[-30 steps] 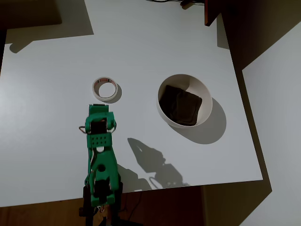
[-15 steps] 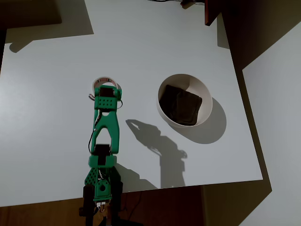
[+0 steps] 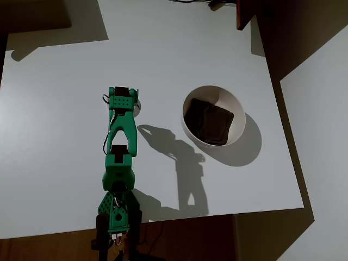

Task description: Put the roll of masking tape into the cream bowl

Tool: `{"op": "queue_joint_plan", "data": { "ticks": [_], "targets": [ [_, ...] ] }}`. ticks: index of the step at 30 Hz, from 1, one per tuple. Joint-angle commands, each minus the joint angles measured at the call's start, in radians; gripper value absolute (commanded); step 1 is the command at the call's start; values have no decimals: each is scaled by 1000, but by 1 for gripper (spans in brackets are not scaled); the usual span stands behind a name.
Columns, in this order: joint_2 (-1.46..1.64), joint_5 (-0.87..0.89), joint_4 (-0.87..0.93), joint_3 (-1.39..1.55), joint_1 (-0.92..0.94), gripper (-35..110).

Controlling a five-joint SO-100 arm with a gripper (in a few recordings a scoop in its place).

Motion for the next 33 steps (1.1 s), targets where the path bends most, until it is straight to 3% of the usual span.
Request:
{"op": "queue_joint_plan", "data": {
  "ticks": [1, 10, 19, 33],
  "targets": [
    [-18, 12, 17, -106, -8, -8],
    [-186, 9, 115, -339, 49, -8],
    [-173, 11, 135, -356, 31, 10],
    [-209, 46, 153, -354, -11, 15]
  ]
}}
